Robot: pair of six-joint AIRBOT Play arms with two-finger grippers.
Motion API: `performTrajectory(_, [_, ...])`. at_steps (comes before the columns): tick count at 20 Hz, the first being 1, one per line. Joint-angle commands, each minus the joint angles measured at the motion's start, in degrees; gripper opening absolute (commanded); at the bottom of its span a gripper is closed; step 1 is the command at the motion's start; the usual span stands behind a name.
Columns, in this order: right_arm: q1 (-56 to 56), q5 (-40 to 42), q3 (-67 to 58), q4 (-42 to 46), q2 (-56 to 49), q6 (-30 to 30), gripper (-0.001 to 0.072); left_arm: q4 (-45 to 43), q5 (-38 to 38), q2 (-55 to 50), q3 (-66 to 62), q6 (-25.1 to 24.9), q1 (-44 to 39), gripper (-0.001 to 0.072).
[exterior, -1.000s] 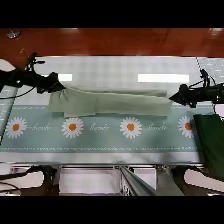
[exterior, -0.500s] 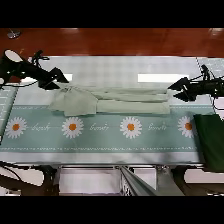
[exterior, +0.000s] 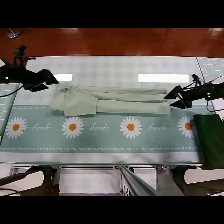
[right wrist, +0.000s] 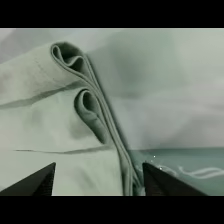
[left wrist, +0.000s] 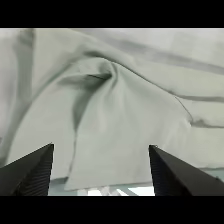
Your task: Fold the shirts.
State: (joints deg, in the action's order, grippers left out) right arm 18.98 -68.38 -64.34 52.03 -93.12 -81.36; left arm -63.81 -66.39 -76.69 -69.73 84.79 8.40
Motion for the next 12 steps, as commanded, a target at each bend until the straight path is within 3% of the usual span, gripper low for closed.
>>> performTrajectory(1, [-3.19,0.68,0.00,-1.01,-2.38,-0.13,0.0616,-0.07,2.73,5.79,6.43,-0.31,-4.59,0.0702])
performTrajectory(2, [-3.91,0.70,0.00,-1.01,-2.75,-0.11,0.0602,-0.07,2.45,5.60,6.80,-0.31,-6.05,0.0702])
performTrajectory(3, [-4.39,0.72,0.00,-1.14,-2.78,-0.11,0.0499,-0.07,2.45,5.25,6.95,-0.31,-7.45,0.0702])
performTrajectory(4, [-4.52,0.39,-0.20,-1.49,-2.73,0.13,0.0329,-0.07,2.45,4.85,6.93,-0.33,-8.59,0.0700])
performTrajectory(5, [-4.52,-1.46,-0.98,-2.36,-2.71,1.99,0.0016,-0.07,2.45,4.44,6.93,-0.33,-9.73,0.0696])
performTrajectory(6, [-4.22,-3.65,-2.01,-2.64,-2.34,2.73,0.0017,-0.07,2.36,4.17,6.93,-0.35,-10.58,0.0596])
performTrajectory(7, [-3.74,-5.03,-2.60,-2.47,-0.96,3.26,0.0017,-0.07,2.34,4.11,6.93,-0.31,-11.30,0.0178])
performTrajectory(8, [-3.19,-5.40,-2.56,-1.55,1.25,3.30,0.0017,0.59,2.56,4.11,6.93,-0.92,-12.04,0.0024])
performTrajectory(12, [-2.91,-6.73,1.86,5.70,17.07,4.28,0.0016,9.94,4.83,4.07,6.93,-5.27,-16.98,0.0024])
